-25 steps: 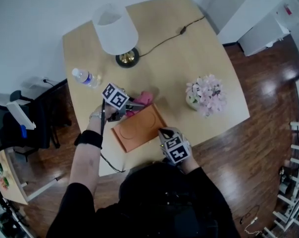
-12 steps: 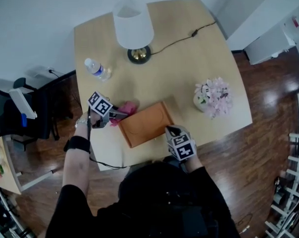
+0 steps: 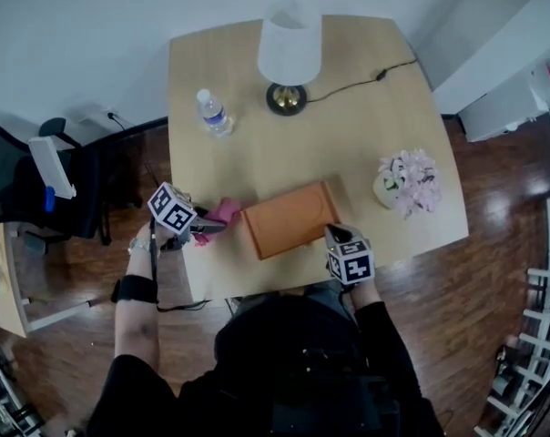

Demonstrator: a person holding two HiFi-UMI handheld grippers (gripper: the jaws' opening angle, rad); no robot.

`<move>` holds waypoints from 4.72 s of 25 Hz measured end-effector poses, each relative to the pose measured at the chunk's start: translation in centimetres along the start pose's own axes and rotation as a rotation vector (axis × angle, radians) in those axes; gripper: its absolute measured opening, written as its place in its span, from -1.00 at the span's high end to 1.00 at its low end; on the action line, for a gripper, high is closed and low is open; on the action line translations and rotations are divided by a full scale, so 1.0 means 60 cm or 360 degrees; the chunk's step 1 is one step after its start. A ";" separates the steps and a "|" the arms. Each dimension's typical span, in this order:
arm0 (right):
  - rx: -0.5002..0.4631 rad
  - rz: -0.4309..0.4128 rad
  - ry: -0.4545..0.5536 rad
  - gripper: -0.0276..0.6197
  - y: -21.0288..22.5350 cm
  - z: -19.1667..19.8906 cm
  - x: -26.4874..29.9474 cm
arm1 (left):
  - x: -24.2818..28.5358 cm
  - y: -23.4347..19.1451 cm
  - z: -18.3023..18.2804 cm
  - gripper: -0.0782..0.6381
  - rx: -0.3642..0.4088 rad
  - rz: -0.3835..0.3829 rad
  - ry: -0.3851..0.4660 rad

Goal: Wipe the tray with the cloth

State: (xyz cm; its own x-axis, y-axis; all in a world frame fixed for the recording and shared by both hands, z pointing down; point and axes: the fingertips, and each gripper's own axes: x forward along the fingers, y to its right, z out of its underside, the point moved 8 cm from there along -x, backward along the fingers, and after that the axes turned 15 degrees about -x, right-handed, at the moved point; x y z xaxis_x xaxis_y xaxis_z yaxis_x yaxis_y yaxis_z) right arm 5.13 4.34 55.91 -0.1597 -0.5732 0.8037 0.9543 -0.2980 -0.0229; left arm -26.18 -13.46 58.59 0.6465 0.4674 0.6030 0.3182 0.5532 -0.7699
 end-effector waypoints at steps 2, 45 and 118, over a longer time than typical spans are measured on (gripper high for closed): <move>-0.0016 0.0038 -0.0005 0.88 -0.003 -0.002 0.001 | -0.022 0.031 0.020 0.52 0.0053 -0.0029 0.0137; -0.0468 -0.0568 -0.0016 0.56 0.097 -0.042 0.045 | 0.411 0.249 0.077 0.53 -0.0962 -0.0889 0.1261; -0.0053 -0.0398 0.0026 0.50 0.051 -0.035 -0.010 | 0.247 0.295 0.132 0.53 -0.0698 -0.0865 0.1119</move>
State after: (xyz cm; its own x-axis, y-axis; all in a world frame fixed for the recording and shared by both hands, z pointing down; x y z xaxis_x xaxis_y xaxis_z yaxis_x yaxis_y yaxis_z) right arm 7.61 2.16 54.07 -0.3942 -0.4906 0.7771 0.8757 -0.4572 0.1556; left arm -16.46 8.74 55.57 0.5559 -0.3684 0.7452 0.8302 0.2005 -0.5202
